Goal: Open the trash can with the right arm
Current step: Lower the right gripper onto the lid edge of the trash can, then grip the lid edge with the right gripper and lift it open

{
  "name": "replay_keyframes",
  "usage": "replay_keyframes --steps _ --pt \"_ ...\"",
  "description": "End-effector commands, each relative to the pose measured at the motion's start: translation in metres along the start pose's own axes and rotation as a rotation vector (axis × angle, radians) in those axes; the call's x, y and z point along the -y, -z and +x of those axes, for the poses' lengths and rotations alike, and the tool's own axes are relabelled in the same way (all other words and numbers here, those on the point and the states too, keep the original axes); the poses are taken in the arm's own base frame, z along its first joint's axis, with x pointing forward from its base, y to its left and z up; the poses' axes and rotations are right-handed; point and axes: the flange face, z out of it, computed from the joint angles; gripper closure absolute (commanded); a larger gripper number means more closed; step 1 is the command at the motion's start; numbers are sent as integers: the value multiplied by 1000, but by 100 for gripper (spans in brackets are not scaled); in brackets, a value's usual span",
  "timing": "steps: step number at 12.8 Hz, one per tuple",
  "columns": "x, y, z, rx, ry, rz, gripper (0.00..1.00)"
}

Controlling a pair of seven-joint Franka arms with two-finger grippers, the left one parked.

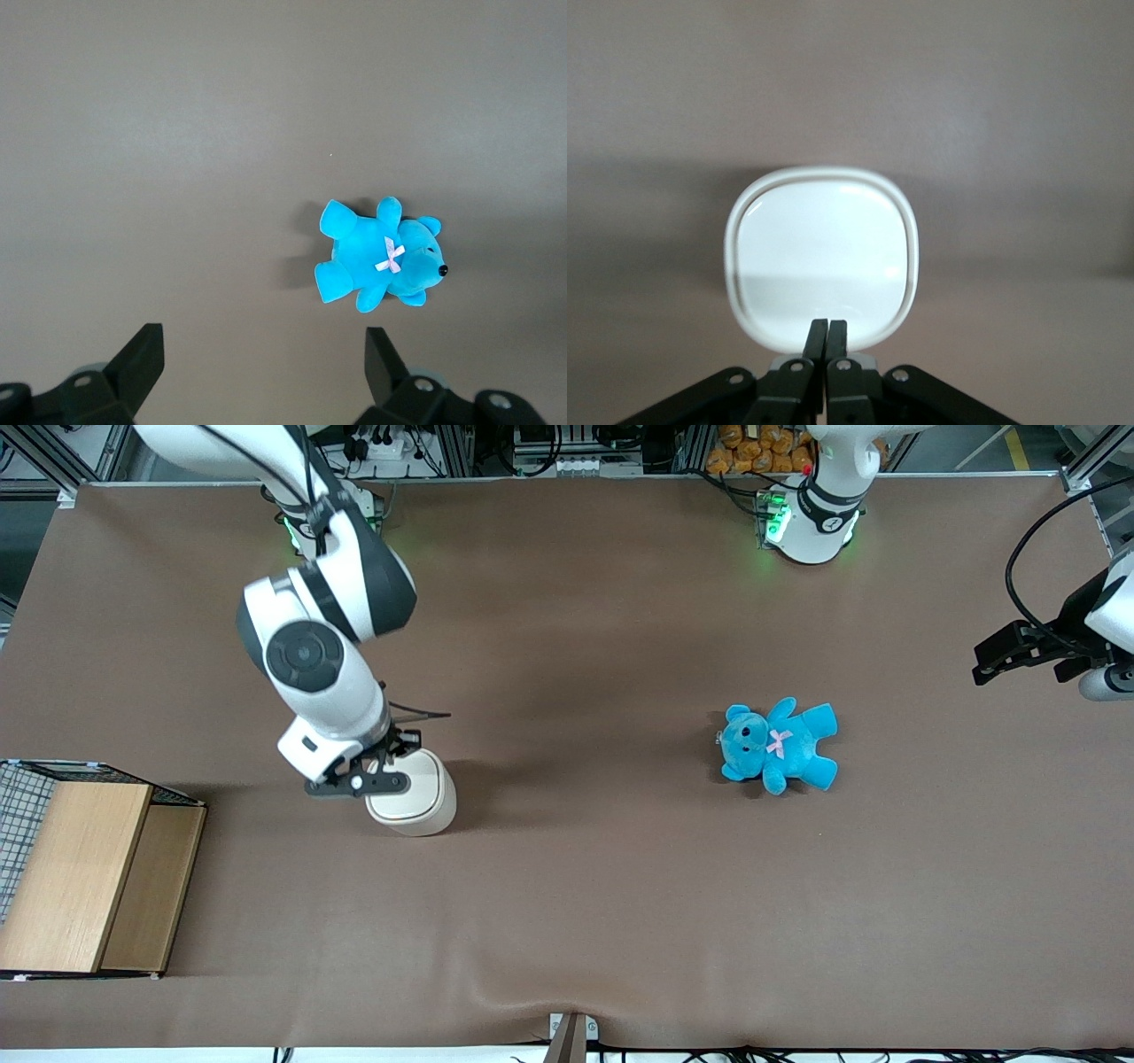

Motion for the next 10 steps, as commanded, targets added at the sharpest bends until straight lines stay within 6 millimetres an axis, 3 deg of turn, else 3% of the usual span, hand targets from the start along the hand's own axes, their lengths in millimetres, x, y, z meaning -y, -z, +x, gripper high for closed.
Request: replay_keyframes --steps 1,5,10 --pt "-28 -18 5 -26 91 -4 100" --pt "-61 -37 17 -31 97 -1 100" --pt "-55 -56 18 -37 82 20 100"
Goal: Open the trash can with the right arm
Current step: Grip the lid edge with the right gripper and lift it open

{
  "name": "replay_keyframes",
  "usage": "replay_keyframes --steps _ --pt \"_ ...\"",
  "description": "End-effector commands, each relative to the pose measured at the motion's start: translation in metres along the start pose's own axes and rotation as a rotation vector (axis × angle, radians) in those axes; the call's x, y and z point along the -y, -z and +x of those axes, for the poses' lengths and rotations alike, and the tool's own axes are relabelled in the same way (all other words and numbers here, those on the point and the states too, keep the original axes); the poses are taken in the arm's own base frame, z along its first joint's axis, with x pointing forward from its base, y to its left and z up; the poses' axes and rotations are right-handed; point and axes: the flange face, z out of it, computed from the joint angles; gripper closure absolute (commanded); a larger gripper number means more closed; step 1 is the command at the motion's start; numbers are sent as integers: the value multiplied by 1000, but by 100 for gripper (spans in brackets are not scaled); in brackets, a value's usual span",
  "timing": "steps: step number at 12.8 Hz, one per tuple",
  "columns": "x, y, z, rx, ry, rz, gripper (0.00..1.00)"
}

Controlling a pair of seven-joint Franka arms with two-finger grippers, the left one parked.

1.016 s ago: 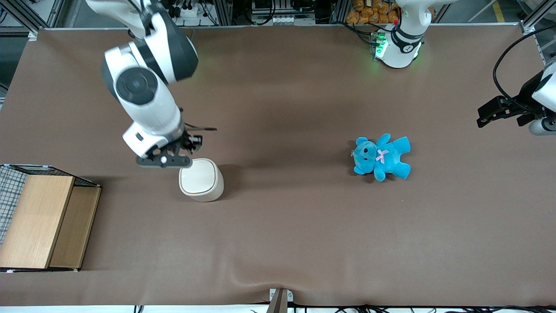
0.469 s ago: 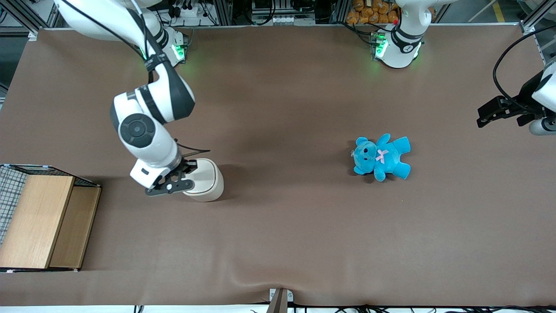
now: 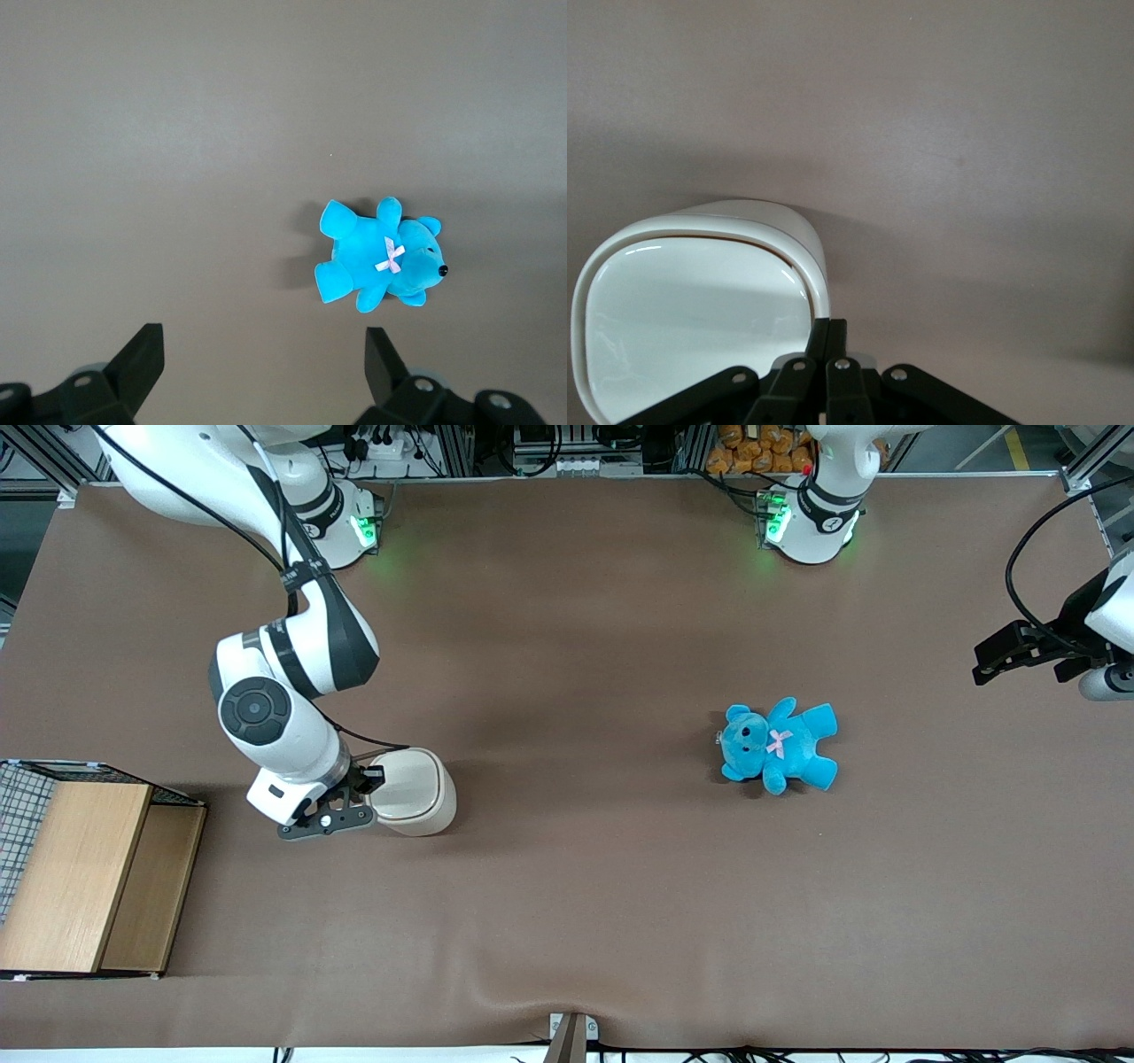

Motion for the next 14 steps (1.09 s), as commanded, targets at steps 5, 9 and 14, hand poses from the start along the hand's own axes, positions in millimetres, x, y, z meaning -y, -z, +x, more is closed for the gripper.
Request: replay_keyframes --steps 5,9,14 --pt "9 -6 -4 6 -25 30 100" --pt "23 -11 -8 19 -61 31 100" --pt "25 -21 -9 25 -65 32 100"
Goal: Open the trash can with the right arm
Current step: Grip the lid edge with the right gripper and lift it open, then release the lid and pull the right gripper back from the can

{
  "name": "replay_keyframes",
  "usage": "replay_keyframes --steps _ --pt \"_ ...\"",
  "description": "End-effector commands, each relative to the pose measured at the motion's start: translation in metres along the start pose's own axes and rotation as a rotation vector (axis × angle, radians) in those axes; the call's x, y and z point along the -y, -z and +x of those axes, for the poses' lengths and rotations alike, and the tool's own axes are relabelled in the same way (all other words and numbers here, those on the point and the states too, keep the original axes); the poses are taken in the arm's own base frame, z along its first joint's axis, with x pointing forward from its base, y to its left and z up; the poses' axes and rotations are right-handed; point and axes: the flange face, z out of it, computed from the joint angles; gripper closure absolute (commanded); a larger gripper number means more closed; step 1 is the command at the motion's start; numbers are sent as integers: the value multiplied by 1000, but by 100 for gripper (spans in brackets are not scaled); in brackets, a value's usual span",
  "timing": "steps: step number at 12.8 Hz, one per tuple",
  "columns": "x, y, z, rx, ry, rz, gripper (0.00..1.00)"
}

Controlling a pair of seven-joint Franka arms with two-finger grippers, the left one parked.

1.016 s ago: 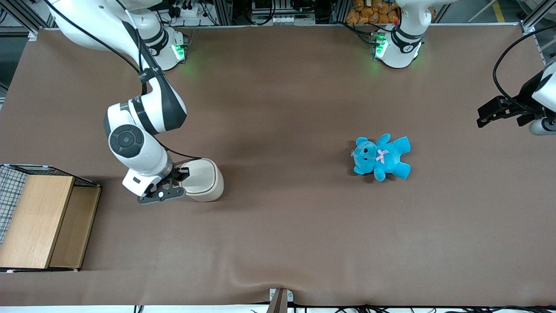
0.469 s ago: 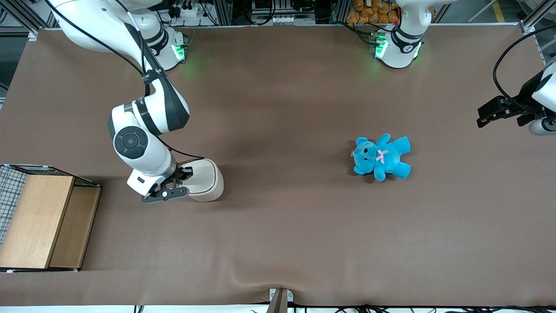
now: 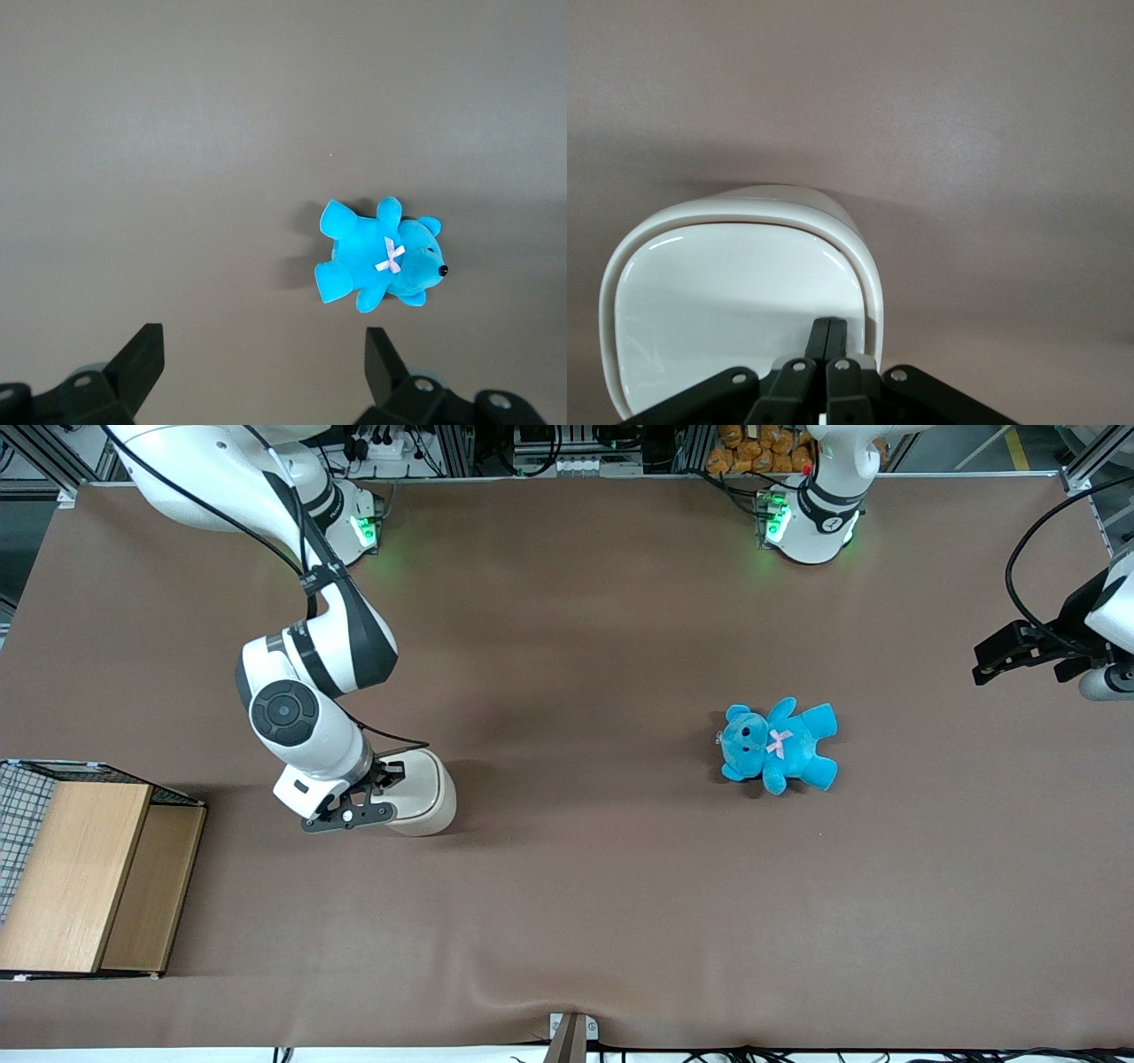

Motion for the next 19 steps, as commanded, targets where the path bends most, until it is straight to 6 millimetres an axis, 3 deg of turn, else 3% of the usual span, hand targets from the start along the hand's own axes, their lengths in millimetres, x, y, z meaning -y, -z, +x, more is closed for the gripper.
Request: replay_keyframes --steps 1,5,7,9,10,11,13,15,16,19 --pt "2 -11 -4 -4 -15 16 100" --pt "2 -28 -9 -27 -11 23 100" --pt "1 -17 -8 -29 -11 21 99" --pt "1 32 -9 -26 -19 14 91" --pt "1 68 -7 -5 -37 25 82" --pt "2 100 -6 10 -69 83 60" --pt "-16 145 -12 11 -134 170 0" --pt "-51 203 -30 -66 -171 162 0" --pt "-63 223 -41 -77 -184 155 0" --pt "-130 268 -75 -73 -240 145 0"
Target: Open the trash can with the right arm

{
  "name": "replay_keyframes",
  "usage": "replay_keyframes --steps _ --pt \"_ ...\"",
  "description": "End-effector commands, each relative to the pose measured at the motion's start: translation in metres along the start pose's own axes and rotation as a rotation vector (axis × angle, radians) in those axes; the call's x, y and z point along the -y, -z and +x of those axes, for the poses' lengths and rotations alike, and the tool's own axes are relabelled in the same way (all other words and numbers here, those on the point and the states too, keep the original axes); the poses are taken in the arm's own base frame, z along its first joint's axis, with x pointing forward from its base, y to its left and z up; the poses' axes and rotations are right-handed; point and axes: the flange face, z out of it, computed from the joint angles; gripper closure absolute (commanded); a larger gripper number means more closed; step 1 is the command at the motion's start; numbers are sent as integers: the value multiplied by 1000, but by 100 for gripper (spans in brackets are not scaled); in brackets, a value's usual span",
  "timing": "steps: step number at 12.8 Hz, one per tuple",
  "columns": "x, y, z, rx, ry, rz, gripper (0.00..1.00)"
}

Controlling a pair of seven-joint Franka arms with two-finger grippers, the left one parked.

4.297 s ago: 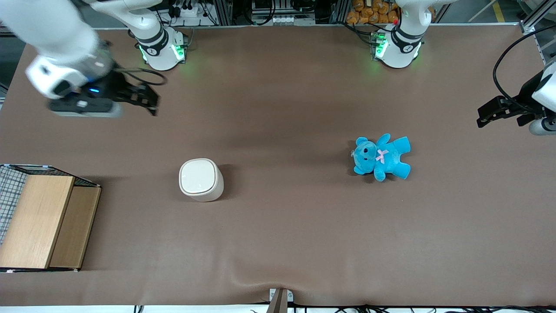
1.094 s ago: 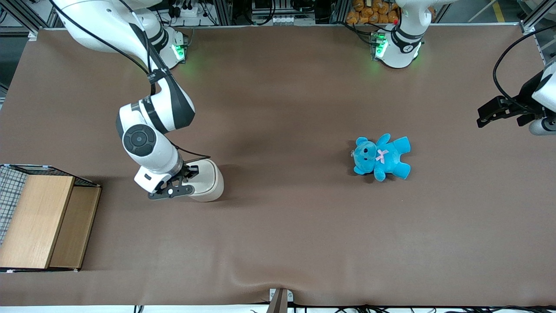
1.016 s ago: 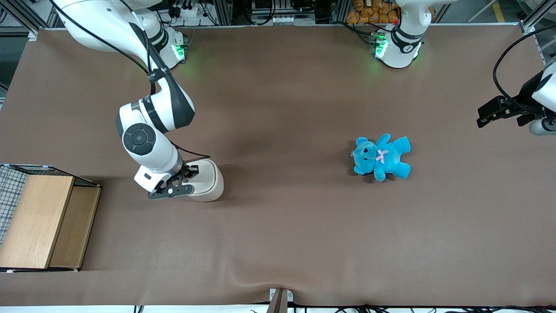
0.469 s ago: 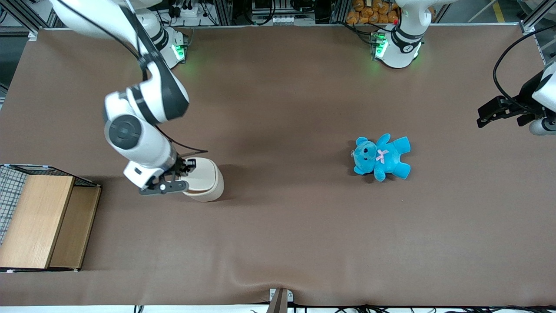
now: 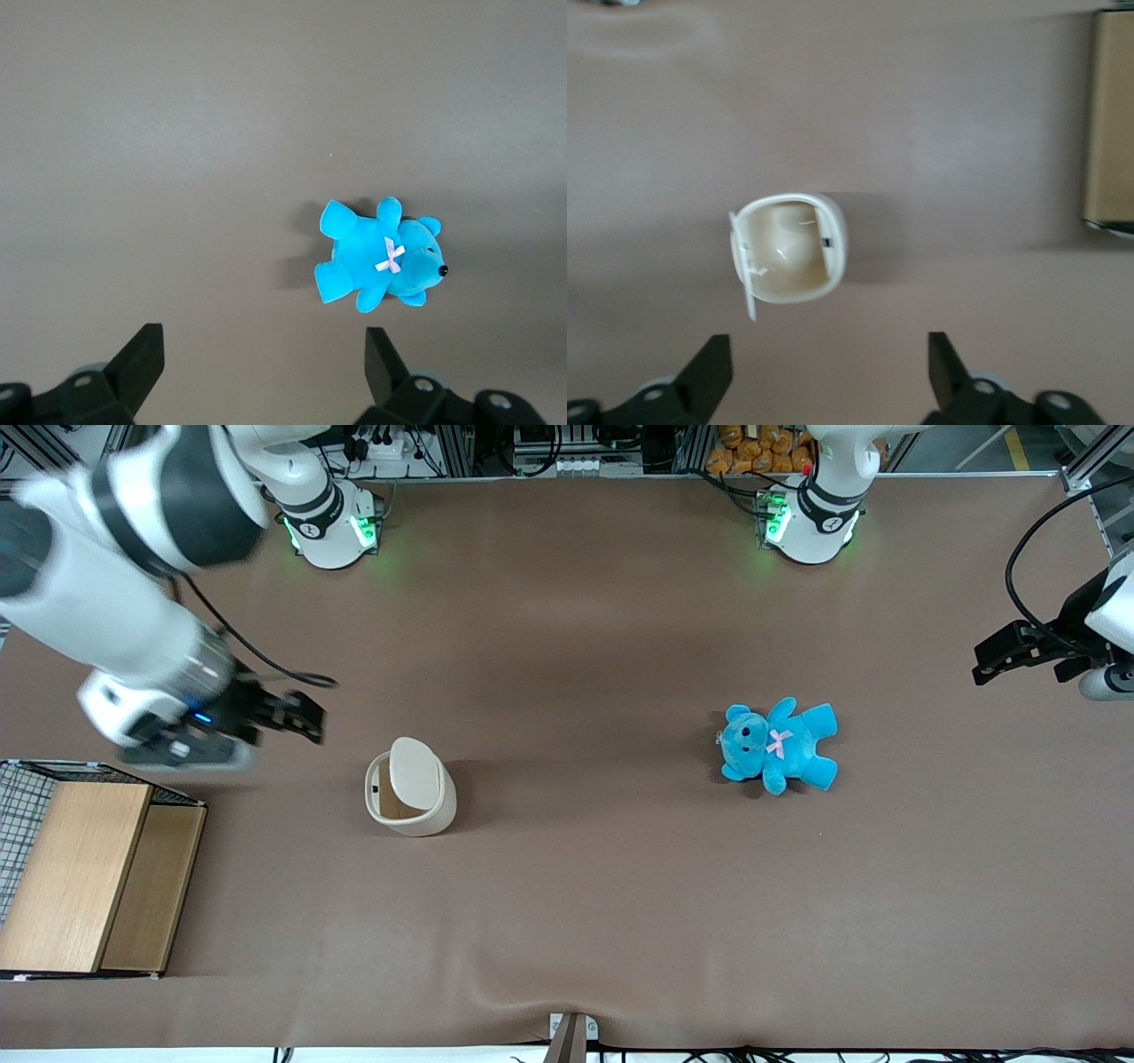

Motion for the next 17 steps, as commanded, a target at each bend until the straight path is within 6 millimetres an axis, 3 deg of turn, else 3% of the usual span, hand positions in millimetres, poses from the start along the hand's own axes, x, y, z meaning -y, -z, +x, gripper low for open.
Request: replay_keyframes --steps 1,3,6,10,17 --pt "-60 40 -16 -3 23 14 0" --pt "-118 53 -21 24 31 9 0" --pt "-146 57 -26 61 72 -26 0" --pt "-155 82 -45 65 50 -40 0" --pt "-139 95 -48 44 40 -43 0"
